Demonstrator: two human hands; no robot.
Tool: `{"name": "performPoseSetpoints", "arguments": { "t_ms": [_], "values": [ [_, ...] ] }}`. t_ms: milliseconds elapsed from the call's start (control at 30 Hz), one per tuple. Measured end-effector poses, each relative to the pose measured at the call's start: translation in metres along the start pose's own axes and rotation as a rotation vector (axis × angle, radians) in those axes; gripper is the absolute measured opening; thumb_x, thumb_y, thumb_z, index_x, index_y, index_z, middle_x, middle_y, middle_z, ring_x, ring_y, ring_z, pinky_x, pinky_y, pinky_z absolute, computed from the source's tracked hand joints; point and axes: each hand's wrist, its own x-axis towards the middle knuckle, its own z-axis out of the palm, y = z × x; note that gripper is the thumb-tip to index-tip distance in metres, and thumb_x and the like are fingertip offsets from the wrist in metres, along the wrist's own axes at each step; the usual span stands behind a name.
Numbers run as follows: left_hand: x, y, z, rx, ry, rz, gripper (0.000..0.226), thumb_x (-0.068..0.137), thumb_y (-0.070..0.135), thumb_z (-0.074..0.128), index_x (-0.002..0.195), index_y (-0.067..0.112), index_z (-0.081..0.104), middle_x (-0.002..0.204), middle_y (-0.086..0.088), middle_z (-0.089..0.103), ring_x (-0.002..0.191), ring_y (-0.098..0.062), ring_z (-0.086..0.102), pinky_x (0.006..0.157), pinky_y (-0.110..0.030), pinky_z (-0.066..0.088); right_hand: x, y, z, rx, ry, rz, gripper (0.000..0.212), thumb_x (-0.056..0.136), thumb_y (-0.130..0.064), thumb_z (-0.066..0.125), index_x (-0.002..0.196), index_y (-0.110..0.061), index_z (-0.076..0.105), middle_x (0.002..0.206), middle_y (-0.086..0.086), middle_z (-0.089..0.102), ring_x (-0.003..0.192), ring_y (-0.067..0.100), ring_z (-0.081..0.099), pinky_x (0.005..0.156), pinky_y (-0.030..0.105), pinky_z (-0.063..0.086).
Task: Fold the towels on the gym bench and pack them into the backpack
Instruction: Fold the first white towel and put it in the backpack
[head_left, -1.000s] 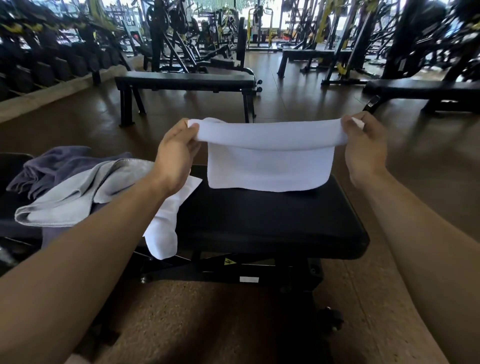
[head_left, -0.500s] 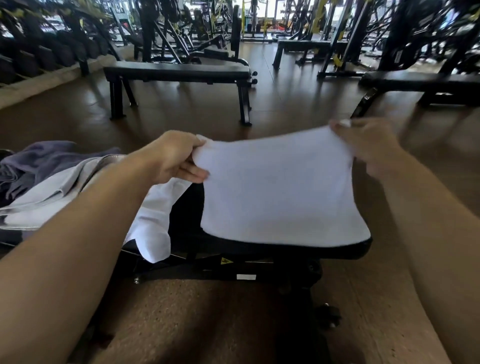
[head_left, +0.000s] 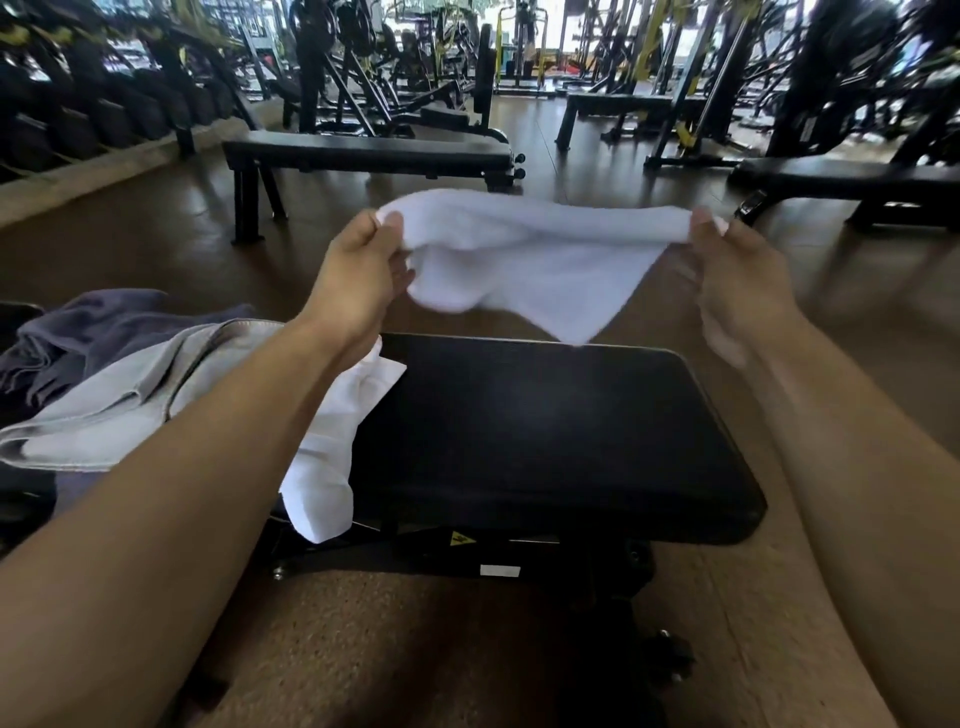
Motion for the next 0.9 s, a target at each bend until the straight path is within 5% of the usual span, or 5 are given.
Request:
{"name": "performPoseSetpoints", "arguments": {
  "t_ms": [267, 467, 667, 767, 900],
  "values": [
    [-0.010, 0.005, -0.023, 0.406, -0.077, -0.171, 0.026, 0.103, 0.022, 0.058, 0.099, -0.001, 0.070, 0.104, -0.019, 0.074, 0.094, -0.027, 0.072, 0.097, -0.044, 0.055, -0.013, -0.018, -0.025, -0.611, -0.140, 0.119, 0.021, 0.094, -0.042, 0.067, 0.089, -0.023, 0.072, 0.095, 0.007, 0.077, 0.083, 0.021, 0.068, 0.073, 0.033, 0.050],
    [-0.030, 0.002, -0.035, 0.915, -0.463, -0.381, 0.015, 0.094, 0.030, 0.071, 0.091, 0.017, 0.077, 0.092, -0.002, 0.076, 0.093, -0.021, 0.071, 0.083, -0.036, 0.059, -0.028, -0.033, -0.035, -1.364, -0.665, 0.449, 0.033, 0.089, -0.042, 0.074, 0.110, -0.016, 0.076, 0.098, -0.002, 0.075, 0.091, 0.017, 0.070, 0.083, 0.037, 0.058],
    [-0.043, 0.004, -0.040, 0.939, -0.780, -0.557, 0.041, 0.094, 0.028, 0.070, 0.053, 0.027, 0.075, 0.058, 0.011, 0.064, 0.064, -0.006, 0.059, 0.064, -0.023, 0.042, -0.040, -0.045, -0.037, -1.438, -0.844, 0.591, 0.042, 0.083, -0.045, 0.079, 0.113, -0.017, 0.075, 0.099, -0.003, 0.078, 0.092, 0.016, 0.073, 0.086, 0.038, 0.057],
    [-0.047, 0.007, -0.041, 1.051, -0.807, -0.550, 0.041, 0.091, 0.036, 0.073, 0.050, 0.028, 0.071, 0.057, 0.011, 0.059, 0.056, -0.003, 0.050, 0.066, -0.023, 0.040, -0.041, -0.053, -0.038, -1.497, -0.802, 0.423, 0.040, 0.082, -0.052, 0.076, 0.111, -0.023, 0.078, 0.106, -0.004, 0.077, 0.102, 0.019, 0.071, 0.094, 0.041, 0.056],
    [-0.046, 0.012, -0.039, 0.834, -0.606, -0.252, 0.018, 0.090, 0.037, 0.075, 0.084, 0.022, 0.081, 0.092, 0.007, 0.075, 0.091, -0.015, 0.068, 0.094, -0.029, 0.051, -0.042, -0.055, -0.037, -1.175, -0.730, 0.015, 0.035, 0.093, -0.054, 0.061, 0.112, -0.030, 0.077, 0.122, -0.013, 0.071, 0.114, 0.009, 0.064, 0.107, 0.042, 0.045]
  ]
}}
